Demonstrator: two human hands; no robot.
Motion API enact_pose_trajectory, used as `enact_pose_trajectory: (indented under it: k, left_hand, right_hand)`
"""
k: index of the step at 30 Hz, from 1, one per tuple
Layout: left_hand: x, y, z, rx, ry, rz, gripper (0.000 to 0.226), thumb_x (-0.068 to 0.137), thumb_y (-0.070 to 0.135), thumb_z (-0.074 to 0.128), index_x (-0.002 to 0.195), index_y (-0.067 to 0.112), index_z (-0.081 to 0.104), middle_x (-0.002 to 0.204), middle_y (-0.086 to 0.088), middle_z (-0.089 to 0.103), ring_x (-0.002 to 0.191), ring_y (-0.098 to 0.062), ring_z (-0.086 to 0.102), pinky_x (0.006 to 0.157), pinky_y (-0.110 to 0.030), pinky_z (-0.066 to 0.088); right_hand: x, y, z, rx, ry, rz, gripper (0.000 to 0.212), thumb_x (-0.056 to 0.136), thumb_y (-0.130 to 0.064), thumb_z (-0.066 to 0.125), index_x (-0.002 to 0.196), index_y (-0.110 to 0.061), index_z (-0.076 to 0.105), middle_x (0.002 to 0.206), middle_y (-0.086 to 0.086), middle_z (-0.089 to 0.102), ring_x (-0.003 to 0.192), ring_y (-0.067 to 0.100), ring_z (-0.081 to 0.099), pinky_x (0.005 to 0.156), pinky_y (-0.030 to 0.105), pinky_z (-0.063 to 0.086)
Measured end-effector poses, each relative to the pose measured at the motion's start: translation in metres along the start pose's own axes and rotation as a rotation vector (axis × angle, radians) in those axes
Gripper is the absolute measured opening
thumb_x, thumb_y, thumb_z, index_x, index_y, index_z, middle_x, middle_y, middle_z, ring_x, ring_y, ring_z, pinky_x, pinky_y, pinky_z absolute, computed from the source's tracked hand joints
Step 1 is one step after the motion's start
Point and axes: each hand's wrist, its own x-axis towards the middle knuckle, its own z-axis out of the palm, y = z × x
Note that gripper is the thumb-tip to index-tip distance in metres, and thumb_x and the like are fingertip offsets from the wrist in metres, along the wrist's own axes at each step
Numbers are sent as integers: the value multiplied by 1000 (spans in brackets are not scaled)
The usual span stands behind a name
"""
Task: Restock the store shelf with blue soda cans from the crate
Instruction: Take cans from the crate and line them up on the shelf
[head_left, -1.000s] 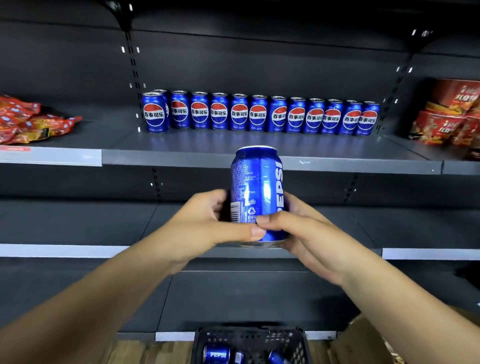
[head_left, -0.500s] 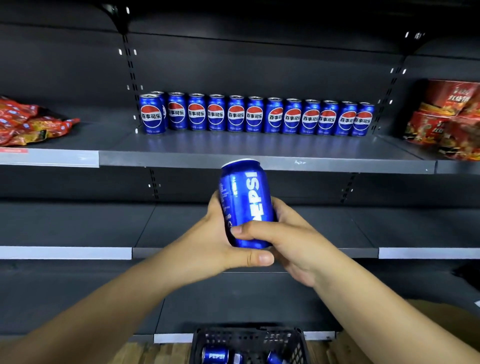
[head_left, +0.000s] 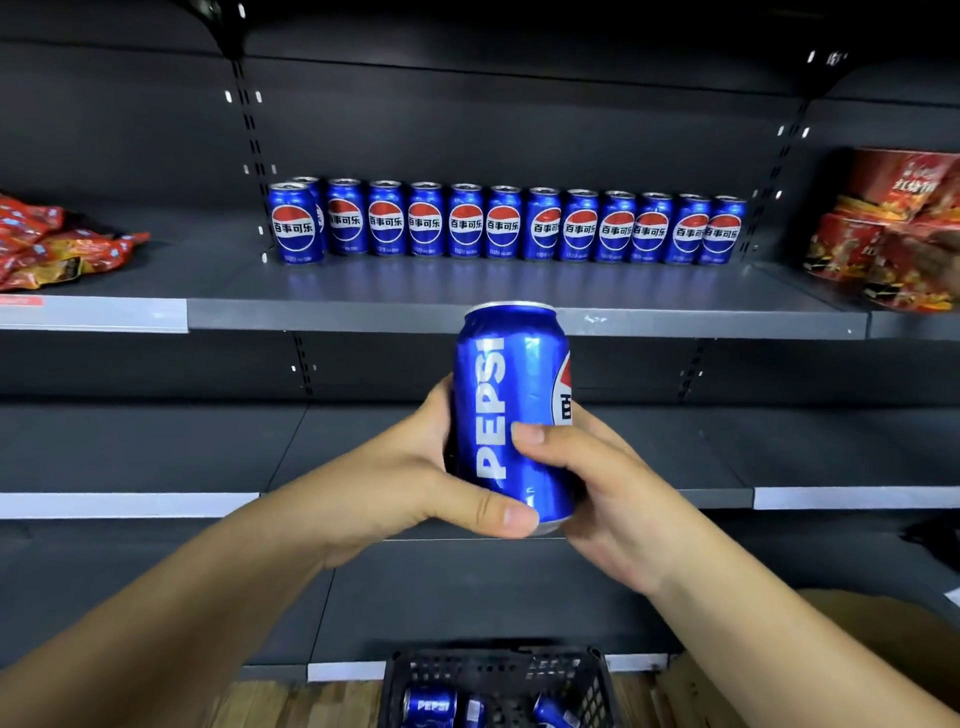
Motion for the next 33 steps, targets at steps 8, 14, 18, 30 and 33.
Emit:
enact_pose_trajectory:
  k: [8, 14, 18, 30, 33]
  left_hand:
    - [3, 2, 24, 32, 58, -50, 80, 62, 6, 74, 127, 34, 37, 109, 16, 67, 100, 0, 64, 75, -14, 50]
    - [11, -11, 66, 97, 343, 68, 90, 53, -5, 81, 120, 33, 34, 98, 21, 66, 89, 5, 66, 67, -12, 50]
    - [14, -8, 72, 103, 380, 88, 80, 52, 3, 76, 120, 27, 41, 99, 14, 69, 90, -3, 68, 70, -19, 54]
    - [29, -10, 63, -39, 180, -73, 74, 52, -5, 71, 120, 15, 53, 116, -10, 66, 112, -26, 61, 97, -44, 49]
    - [34, -15, 48, 28, 273, -111, 74, 53, 1, 73, 121, 21, 51, 114, -1, 68, 110, -18, 62, 97, -40, 49]
  right_hand:
    - [-14, -3, -2, -101, 108, -134, 51, 58, -10, 76, 107, -12, 62, 91, 5, 72, 79, 18, 69, 63, 24, 53]
    - [-18, -2, 2, -86, 268, -205, 66, 50, -6, 78, 111, -16, 54, 97, 4, 72, 83, 12, 69, 67, 23, 56]
    - [-30, -6, -9, -150, 192, -197, 73, 52, -7, 84, 114, -23, 50, 100, -3, 71, 89, 6, 67, 71, 19, 54]
    - [-27, -24, -61, -433, 54, -102, 56, 55, -5, 86, 105, -10, 63, 96, 3, 73, 90, 18, 70, 79, 32, 57]
    - [-6, -24, -57, -485, 80, -118, 61, 49, -8, 87, 105, -9, 64, 96, 4, 73, 90, 19, 69, 79, 33, 57]
